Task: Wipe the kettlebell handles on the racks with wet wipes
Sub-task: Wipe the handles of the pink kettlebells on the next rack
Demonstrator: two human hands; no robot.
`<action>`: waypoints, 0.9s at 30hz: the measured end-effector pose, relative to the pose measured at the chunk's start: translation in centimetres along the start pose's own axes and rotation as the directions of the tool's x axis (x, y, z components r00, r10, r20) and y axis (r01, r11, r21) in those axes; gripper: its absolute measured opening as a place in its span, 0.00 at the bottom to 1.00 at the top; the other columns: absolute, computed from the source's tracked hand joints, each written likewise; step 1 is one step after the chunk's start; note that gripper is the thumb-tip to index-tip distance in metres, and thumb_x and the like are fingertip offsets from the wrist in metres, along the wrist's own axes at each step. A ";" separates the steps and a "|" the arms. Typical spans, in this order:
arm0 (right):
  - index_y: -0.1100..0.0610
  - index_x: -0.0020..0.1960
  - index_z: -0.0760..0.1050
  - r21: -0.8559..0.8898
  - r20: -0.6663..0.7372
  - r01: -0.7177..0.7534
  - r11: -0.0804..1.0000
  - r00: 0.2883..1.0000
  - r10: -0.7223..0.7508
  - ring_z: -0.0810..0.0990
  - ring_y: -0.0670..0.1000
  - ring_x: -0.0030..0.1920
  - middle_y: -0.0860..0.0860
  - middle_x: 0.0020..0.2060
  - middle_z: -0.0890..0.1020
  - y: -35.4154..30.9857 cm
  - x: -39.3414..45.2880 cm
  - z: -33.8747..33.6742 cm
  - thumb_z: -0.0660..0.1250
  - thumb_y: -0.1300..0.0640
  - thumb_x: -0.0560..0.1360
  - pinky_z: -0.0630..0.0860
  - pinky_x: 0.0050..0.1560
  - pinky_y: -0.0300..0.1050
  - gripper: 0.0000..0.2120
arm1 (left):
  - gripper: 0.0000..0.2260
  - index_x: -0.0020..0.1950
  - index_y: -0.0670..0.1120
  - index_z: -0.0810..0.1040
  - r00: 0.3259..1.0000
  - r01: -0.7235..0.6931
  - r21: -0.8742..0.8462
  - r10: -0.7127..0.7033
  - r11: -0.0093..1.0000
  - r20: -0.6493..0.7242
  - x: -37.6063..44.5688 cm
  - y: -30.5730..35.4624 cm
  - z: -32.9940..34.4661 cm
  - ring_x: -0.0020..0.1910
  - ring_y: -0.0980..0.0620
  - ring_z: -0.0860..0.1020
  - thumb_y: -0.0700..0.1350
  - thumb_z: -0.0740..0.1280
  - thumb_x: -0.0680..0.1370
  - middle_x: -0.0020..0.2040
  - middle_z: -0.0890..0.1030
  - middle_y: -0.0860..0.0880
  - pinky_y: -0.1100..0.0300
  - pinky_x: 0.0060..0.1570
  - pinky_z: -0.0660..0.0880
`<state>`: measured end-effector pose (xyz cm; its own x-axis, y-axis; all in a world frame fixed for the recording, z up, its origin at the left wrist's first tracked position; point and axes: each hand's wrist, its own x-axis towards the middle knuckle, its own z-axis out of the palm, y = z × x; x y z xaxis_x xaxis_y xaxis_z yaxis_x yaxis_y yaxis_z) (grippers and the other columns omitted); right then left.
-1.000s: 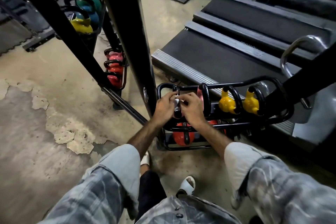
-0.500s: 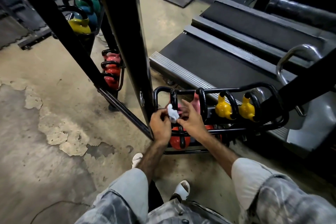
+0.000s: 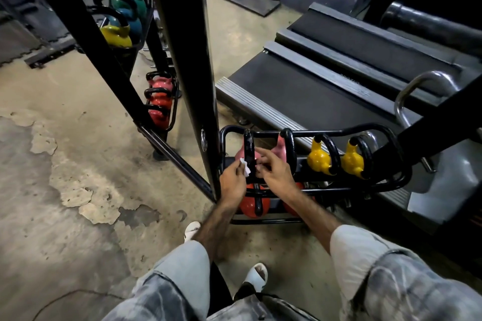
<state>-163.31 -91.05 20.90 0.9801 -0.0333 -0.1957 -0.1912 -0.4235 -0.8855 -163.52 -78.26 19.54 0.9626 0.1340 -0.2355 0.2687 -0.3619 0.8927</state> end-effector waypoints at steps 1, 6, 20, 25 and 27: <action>0.51 0.71 0.70 0.036 -0.001 -0.015 0.999 1.000 0.015 0.79 0.44 0.55 0.50 0.57 0.79 -0.1 0.1 0.1 0.65 0.66 0.78 0.78 0.45 0.29 0.23 | 0.10 0.54 0.45 0.81 0.999 0.026 0.001 -0.026 1.000 0.027 0.6 0.2 -0.2 0.44 0.53 0.76 0.38 0.60 0.80 0.45 0.82 0.48 0.72 0.35 0.66; 0.47 0.67 0.74 0.070 -0.089 -0.039 0.997 0.995 0.045 0.81 0.46 0.57 0.51 0.58 0.81 -0.2 0.3 0.4 0.69 0.60 0.77 0.81 0.52 0.40 0.20 | 0.12 0.61 0.44 0.79 0.998 0.032 -0.090 -0.027 0.995 0.050 1.2 0.7 -0.2 0.54 0.53 0.79 0.40 0.63 0.79 0.54 0.83 0.49 0.66 0.53 0.75; 0.42 0.65 0.75 0.032 -0.104 -0.072 0.997 0.992 0.075 0.81 0.45 0.55 0.51 0.56 0.82 0.4 0.4 0.4 0.70 0.59 0.76 0.82 0.53 0.46 0.21 | 0.10 0.55 0.45 0.83 0.993 -0.011 -0.032 0.015 0.999 0.119 1.1 1.1 -1.0 0.49 0.59 0.79 0.40 0.70 0.74 0.48 0.84 0.52 0.68 0.50 0.72; 0.47 0.68 0.73 0.008 -0.090 -0.026 1.000 0.996 0.026 0.79 0.43 0.57 0.45 0.57 0.80 -0.1 -0.1 0.4 0.68 0.61 0.77 0.76 0.46 0.26 0.21 | 0.14 0.60 0.44 0.81 0.990 -0.059 -0.096 0.046 0.994 -0.131 1.0 2.4 0.1 0.55 0.59 0.77 0.39 0.70 0.75 0.56 0.81 0.52 0.74 0.55 0.69; 0.48 0.69 0.72 0.029 -0.049 -0.019 0.999 0.999 0.020 0.79 0.41 0.55 0.42 0.55 0.79 -0.1 -0.2 0.5 0.69 0.63 0.76 0.77 0.50 0.29 0.25 | 0.13 0.58 0.42 0.81 0.981 -0.133 -0.058 0.123 0.989 -0.153 2.4 3.1 0.4 0.55 0.54 0.78 0.37 0.70 0.74 0.57 0.80 0.48 0.77 0.53 0.68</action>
<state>-163.46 -90.56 20.83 0.9775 -0.0865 -0.1925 -0.2110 -0.3961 -0.8936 -160.38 -79.45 21.58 0.9717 0.2277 -0.0623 0.1355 -0.3220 0.9370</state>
